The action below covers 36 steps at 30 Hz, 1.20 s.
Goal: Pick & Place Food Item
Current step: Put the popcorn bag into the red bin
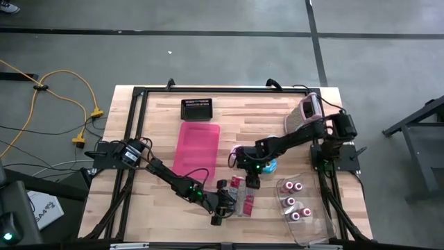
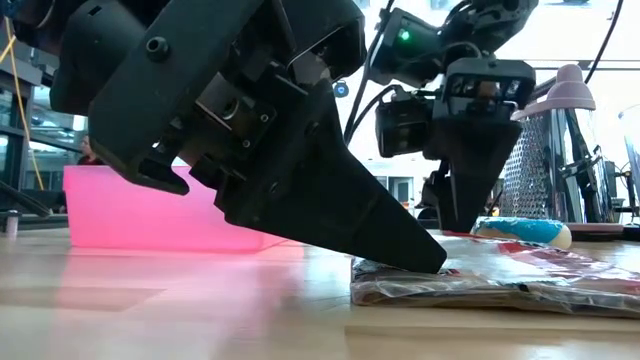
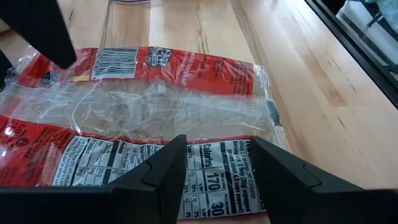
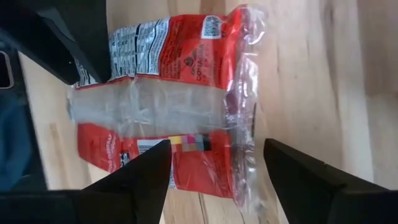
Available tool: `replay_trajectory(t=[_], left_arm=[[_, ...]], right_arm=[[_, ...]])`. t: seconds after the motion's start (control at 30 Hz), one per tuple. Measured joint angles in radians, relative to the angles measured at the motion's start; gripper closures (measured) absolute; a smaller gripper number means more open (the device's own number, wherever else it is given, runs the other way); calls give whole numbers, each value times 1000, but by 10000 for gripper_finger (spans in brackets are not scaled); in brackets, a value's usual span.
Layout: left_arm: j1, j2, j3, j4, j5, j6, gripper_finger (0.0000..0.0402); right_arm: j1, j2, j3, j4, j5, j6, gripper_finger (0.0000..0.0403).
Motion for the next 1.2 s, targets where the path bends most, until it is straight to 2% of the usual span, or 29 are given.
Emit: replay_trajectory(t=[0.23,0.73,1.03,1.2], left_arm=[[0,0,0,-9,-4,7,233],[-4,1,-1,-18,-47,24,233],[-4,1,-1,-20,-48,21,233],[-4,2,-1,-21,-53,21,233]], right_arm=[[-9,17,0,24,-125,27,158],[58,17,-2,108,-140,107,158],[58,12,-2,146,-199,132,158],[59,13,-1,146,-174,176,158]])
